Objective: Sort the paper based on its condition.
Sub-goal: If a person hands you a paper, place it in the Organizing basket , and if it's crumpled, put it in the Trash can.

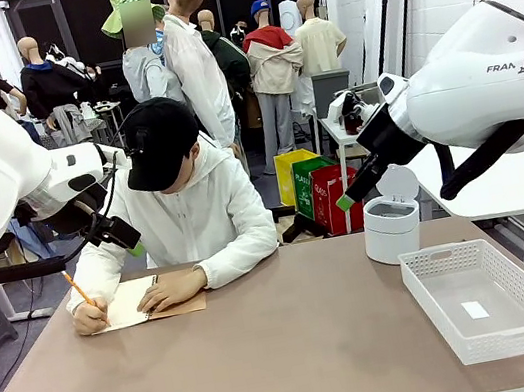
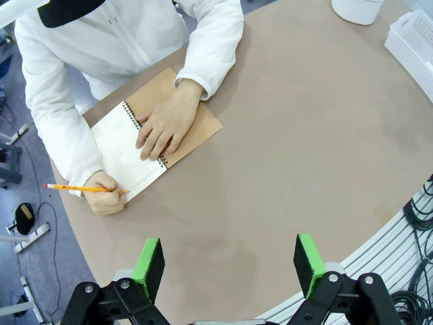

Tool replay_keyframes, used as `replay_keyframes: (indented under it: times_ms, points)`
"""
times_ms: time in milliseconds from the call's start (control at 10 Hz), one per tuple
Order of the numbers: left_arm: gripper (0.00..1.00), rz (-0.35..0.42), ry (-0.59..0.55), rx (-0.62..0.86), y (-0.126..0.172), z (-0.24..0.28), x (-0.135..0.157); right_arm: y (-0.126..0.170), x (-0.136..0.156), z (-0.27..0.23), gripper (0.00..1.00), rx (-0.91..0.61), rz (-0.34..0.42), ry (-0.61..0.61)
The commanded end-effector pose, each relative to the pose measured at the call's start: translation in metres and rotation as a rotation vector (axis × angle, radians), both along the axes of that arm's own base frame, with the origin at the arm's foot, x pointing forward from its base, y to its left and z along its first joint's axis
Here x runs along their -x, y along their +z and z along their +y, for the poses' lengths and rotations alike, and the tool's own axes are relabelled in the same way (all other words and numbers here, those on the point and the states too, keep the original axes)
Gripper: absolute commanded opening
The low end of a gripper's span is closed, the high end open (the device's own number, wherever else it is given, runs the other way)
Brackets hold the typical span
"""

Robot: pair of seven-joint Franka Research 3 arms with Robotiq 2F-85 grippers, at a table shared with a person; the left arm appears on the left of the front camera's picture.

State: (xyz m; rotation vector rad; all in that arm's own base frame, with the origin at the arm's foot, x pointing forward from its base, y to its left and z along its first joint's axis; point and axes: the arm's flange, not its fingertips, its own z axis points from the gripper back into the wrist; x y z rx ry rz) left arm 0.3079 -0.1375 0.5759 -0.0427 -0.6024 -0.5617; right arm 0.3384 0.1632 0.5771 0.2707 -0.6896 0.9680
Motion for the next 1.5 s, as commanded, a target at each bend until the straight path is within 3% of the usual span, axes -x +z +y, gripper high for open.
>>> replay_keyframes:
  times_ms: [0,1400]
  points:
    - [1.0,0.001,0.0,-0.001,-0.0003,0.0003,-0.0001,-0.0002,0.0002,-0.0004,1.0,0.004,0.004,0.005]
    - [1.0,0.001,0.0,-0.001,-0.0003,0.0003,-0.0001,-0.0002,0.0002,-0.0004,1.0,0.004,0.004,0.005]
